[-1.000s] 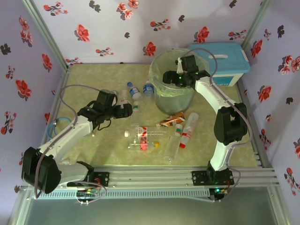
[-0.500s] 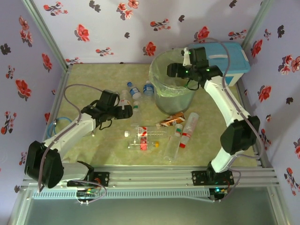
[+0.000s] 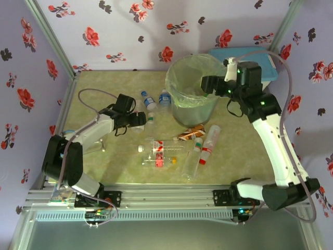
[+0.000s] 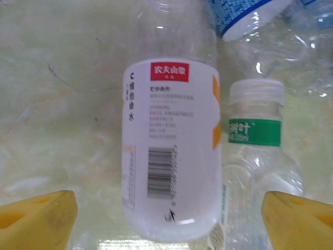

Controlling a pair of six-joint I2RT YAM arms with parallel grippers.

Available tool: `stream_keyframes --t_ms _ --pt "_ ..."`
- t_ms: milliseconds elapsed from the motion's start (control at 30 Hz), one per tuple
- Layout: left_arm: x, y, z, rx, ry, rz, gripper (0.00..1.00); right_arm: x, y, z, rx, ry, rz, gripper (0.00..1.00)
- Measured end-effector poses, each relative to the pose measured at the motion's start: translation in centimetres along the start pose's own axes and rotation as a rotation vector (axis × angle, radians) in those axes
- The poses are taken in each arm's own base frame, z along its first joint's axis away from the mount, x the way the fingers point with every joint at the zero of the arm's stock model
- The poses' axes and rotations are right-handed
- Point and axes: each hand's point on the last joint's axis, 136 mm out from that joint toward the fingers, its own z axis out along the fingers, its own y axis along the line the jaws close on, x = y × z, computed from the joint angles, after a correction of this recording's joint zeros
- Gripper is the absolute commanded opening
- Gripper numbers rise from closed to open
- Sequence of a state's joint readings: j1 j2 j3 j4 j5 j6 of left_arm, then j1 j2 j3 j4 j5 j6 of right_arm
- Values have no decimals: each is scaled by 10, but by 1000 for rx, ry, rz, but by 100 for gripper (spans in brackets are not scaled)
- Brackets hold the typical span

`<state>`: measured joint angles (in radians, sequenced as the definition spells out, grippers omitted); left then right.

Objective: Put the plastic bottles in the bin

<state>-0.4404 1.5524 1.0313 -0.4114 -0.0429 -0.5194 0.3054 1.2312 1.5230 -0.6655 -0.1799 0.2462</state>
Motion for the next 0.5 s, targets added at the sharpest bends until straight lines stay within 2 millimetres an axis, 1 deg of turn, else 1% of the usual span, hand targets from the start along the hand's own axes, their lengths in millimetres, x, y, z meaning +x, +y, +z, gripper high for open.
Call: stream_keyframes --t_ms 133,300,400,500 --pt "1 1 16 -15 32 2 92 8 -3 -12 14 1 1 83" --pt "5 0 33 -18 65 5 93 12 -5 -22 27 -9 2 85" --pt "8 2 39 -25 78 3 91 13 -5 -24 29 -5 3 85" --pt "4 3 41 -18 64 -9 87 15 -6 -23 32 1 4 85"
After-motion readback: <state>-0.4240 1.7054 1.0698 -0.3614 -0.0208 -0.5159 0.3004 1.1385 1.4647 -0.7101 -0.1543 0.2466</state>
